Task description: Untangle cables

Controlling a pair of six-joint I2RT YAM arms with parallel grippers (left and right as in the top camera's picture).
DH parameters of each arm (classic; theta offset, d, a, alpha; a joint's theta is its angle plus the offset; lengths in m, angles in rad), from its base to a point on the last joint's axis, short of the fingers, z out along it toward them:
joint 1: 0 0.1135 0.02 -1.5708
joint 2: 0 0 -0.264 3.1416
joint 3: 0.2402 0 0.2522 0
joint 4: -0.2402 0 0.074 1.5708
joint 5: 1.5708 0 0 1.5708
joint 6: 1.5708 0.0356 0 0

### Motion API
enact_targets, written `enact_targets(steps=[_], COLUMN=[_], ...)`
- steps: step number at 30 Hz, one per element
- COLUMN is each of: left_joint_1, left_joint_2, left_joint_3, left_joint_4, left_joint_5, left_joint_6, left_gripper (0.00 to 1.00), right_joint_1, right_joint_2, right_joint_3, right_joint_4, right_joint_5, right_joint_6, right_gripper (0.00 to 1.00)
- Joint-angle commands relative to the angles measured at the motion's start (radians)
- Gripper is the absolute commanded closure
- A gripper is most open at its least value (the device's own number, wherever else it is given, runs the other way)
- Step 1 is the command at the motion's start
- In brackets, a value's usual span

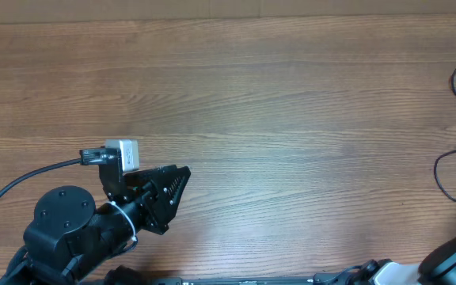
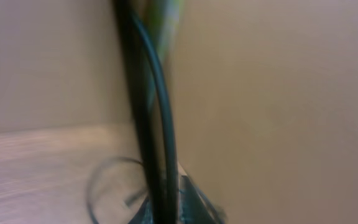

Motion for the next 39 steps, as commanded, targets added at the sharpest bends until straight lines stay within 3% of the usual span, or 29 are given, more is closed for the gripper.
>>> enact_targets(steps=[1, 6, 15, 19, 22, 26, 32, 35, 38, 39], left_joint_1=[-0.004, -0.004, -0.004, -0.004, -0.004, -0.004, -0.004, -0.004, -0.004, -0.004], left_joint_2=[0.008, 0.022, 0.023, 0.022, 0.022, 0.022, 0.021, 0.021, 0.021, 0.021], left_joint_3=[0.016, 0.016, 0.017, 0.038, 0.078, 0.126, 0.138, 0.138, 0.138, 0.138], left_joint_4=[0.008, 0.006, -0.007, 0.097, 0.183, 0.175, 0.161, 0.166, 0.177, 0.178], left_joint_5=[-0.017, -0.013, 0.016, 0.013, 0.008, -0.098, -0.31, -0.497, -0.679, -0.711], left_joint_6=[-0.02, -0.019, 0.016, 0.074, 0.166, 0.301, 0.465, 0.464, 0.463, 0.463], left_gripper=[0.71, 0.71, 0.71, 0.7, 0.62, 0.39, 0.38, 0.38, 0.33, 0.27], right_joint_1=[-0.076, -0.106, 0.008, 0.094, 0.158, 0.214, 0.269, 0.306, 0.364, 0.383], right_joint_2=[0.052, 0.059, 0.05, 0.019, -0.033, -0.135, -0.293, -0.388, -0.49, -0.518], right_joint_3=[0.046, 0.046, 0.051, 0.051, 0.051, 0.05, 0.05, 0.05, 0.05, 0.05], right_joint_4=[0.02, 0.143, 0.43, 0.64, 0.683, 0.503, 0.153, -0.025, -0.213, -0.254], right_joint_5=[-0.048, -0.278, -0.602, -0.73, -0.73, -0.729, -0.683, -0.593, -0.439, -0.401], right_joint_6=[0.079, 0.144, 0.513, 0.621, 0.668, 0.667, 0.594, 0.531, 0.446, 0.417], right_gripper=[0.0, 0.0, 0.0, 0.0, 0.0, 0.0, 0.0, 0.0, 0.0, 0.0])
